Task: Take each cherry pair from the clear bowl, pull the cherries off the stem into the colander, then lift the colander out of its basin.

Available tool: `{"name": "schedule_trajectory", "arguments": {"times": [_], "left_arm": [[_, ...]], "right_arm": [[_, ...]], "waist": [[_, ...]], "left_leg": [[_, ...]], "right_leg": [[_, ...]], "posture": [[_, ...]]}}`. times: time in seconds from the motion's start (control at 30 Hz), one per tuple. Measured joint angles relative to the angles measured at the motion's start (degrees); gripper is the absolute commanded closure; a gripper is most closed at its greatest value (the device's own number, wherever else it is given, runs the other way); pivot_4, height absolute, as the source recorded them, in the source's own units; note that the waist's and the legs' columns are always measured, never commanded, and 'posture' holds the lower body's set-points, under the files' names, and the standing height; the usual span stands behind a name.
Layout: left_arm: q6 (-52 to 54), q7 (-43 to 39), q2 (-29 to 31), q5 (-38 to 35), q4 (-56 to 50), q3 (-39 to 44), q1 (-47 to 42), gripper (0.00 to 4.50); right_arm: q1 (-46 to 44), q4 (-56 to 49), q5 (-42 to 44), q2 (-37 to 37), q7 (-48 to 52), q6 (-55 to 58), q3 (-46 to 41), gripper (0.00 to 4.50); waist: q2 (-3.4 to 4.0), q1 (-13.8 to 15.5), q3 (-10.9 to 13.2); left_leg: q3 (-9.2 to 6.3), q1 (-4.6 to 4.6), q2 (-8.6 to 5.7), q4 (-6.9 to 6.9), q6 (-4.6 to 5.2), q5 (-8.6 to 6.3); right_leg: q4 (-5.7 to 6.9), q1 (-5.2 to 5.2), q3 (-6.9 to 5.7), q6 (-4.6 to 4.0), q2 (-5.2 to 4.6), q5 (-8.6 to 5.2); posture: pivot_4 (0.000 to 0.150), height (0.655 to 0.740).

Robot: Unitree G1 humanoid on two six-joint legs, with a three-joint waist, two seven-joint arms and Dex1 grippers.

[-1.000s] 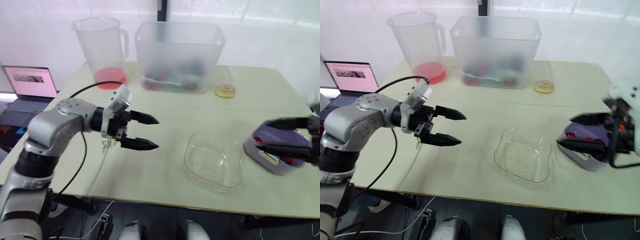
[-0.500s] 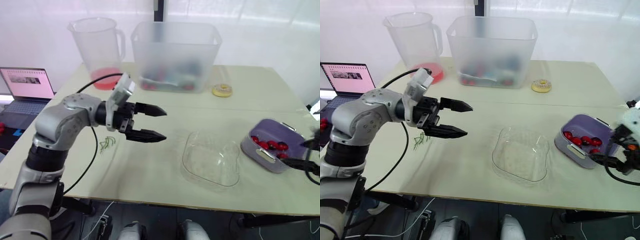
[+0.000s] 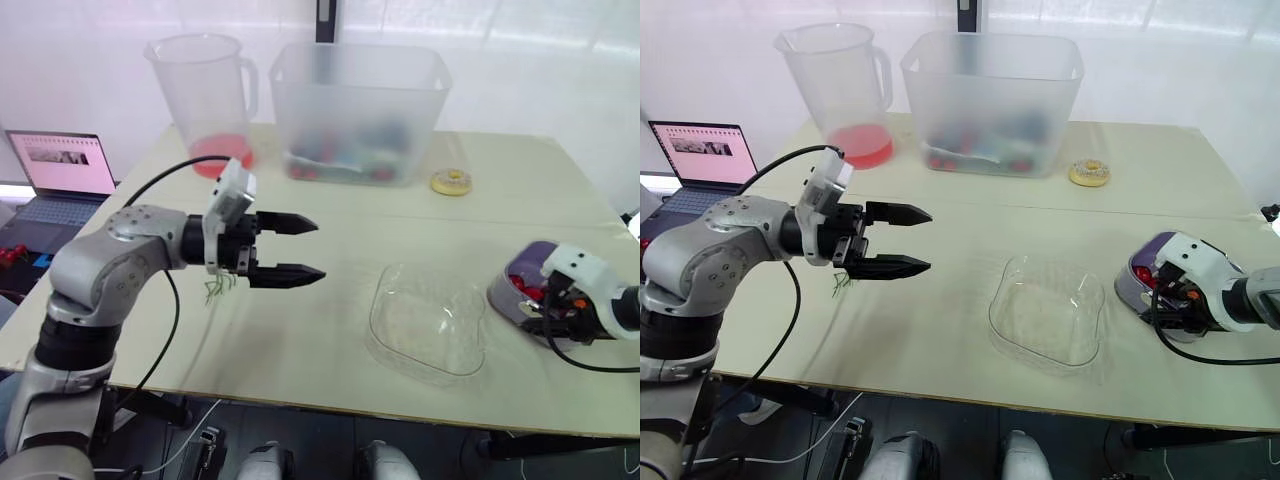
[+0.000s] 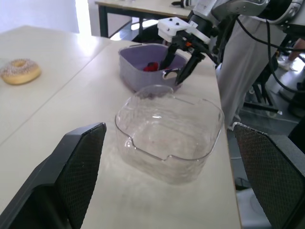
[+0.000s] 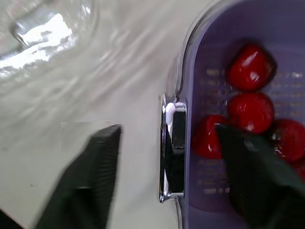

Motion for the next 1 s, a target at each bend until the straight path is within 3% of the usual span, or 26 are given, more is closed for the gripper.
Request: {"name": "schedule_trajectory", "arguments": {"times": [0.17,0.27,0.37,0.67,1.0], "left_arm": [[1.0,0.77,0.19,-1.92,-0.16,1.71,0.0,0.0],[0.88,0.81,0.39,-1.88,-0.01,1.74,0.0,0.0],[0.84,1.05,0.32,-1.85,0.49,1.7,-0.04,0.0],[0.27,1.08,-0.71,-0.66,1.09,0.56,-0.19,0.0],[-1.42,0.1,-1.17,0.64,2.31,-0.84,-0.54,0.0]], "right_arm": [[-1.54,1.6,-1.27,0.0,0.1,-1.66,1.69,2.26],[-1.65,2.25,-1.53,0.0,0.58,-1.72,1.69,3.07],[-1.64,2.47,-1.59,0.0,1.23,-1.73,1.71,4.3],[-1.1,2.37,-1.65,0.0,2.03,-2.37,0.4,4.27],[1.44,-1.19,-0.04,-0.76,3.45,2.03,-7.35,4.27]], "waist": [[0.0,0.02,0.0],[0.0,0.03,0.0],[0.0,0.0,0.0],[0.01,0.0,0.0],[0.01,0.04,-0.01]], "left_leg": [[0.01,0.0,0.0,0.0,0.0,0.0],[0.02,0.0,0.0,0.0,0.0,0.0],[0.03,0.0,0.0,0.01,-0.01,0.0],[0.04,0.01,0.0,0.01,-0.01,0.01],[0.04,0.01,0.0,0.01,-0.01,0.01]], "right_leg": [[0.0,0.0,-0.01,0.0,0.0,0.0],[0.0,0.0,-0.05,0.0,0.0,0.0],[0.0,0.0,-0.06,0.0,-0.01,0.0],[0.01,0.0,-0.07,0.0,0.0,0.0],[0.02,0.0,-0.07,0.0,0.0,0.0]], "posture": [[0.15,0.7078],[0.15,0.7078],[0.15,0.7078],[0.15,0.7078],[0.15,0.7078]]}}
